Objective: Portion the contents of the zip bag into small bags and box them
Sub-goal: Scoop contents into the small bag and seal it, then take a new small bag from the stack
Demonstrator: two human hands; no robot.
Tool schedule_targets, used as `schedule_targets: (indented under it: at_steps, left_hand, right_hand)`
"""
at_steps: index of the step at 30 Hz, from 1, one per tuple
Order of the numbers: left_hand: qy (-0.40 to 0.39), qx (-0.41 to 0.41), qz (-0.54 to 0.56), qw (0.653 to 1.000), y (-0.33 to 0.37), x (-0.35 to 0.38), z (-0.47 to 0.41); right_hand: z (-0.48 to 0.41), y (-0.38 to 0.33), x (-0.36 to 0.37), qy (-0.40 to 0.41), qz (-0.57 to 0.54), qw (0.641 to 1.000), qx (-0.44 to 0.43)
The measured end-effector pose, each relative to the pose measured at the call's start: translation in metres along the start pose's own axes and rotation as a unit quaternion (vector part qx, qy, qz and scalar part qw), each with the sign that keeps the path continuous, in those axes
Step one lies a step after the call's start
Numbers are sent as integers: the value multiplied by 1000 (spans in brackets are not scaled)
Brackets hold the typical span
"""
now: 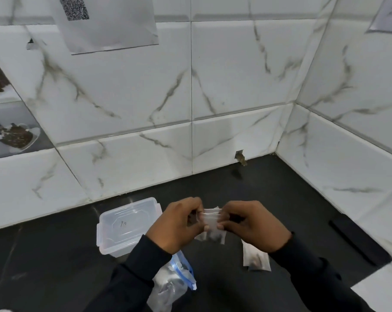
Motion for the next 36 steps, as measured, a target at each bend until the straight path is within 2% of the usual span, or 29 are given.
schedule_targets:
  at_steps: [2, 5, 7, 10, 13, 15, 17, 20, 23, 25, 27, 29, 32, 36]
  left_hand:
    - [24, -8, 77, 997, 8, 5, -6]
    - [63, -40, 186, 980, 17, 11, -18]
    - [69, -54, 220, 972, 16, 23, -29]
    - [53, -103, 249, 961, 6, 58, -46]
    - [9, -219, 279, 935, -20, 118, -56]
    - [-37, -302, 273, 913, -45, 164, -56]
    - [-57, -351, 250, 901, -79, 210, -57]
    - [-43, -400, 250, 881, -118, 261, -55]
    - [-24, -418, 267, 868, -114, 264, -49]
    - [-14, -418, 301, 857, -101, 252, -46]
    - [-11, -412, 327, 851, -86, 230, -44]
    - [-13, -413, 348, 841, -85, 218, -42]
    - [-10, -428, 363, 828, -90, 205, -38]
    - [33, -432, 363, 825, -95, 187, -31]
  right_hand:
    - [8, 3, -7, 51, -85, 994, 46]
    - [18, 11, -22, 106, -223, 964, 97]
    - [27, 23, -30, 135, -269, 946, 120]
    - [41, 55, -23, 161, -265, 934, 180]
    - [60, 112, 3, 155, -244, 918, 270]
    - [74, 152, 27, 146, -247, 891, 351]
    - [85, 180, 51, 140, -245, 861, 423]
    - [94, 202, 77, 142, -221, 841, 474]
    - [95, 206, 83, 121, -111, 859, 485]
    - [90, 200, 80, 117, -20, 885, 451]
    - [70, 189, 75, 153, 18, 909, 389]
    - [38, 180, 74, 172, 5, 921, 348]
    - [-15, 187, 91, 108, -39, 920, 374]
    - [-69, 209, 123, 5, -27, 891, 452]
Point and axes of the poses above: each hand's wrist, its own z-axis away from the middle knuckle, its own x-axis out of the palm, y = z × x, the point moved 3 cm from there along -z, towards the middle knuckle, and after that the axes turned 4 degrees about -y, right-handed, at the moved point
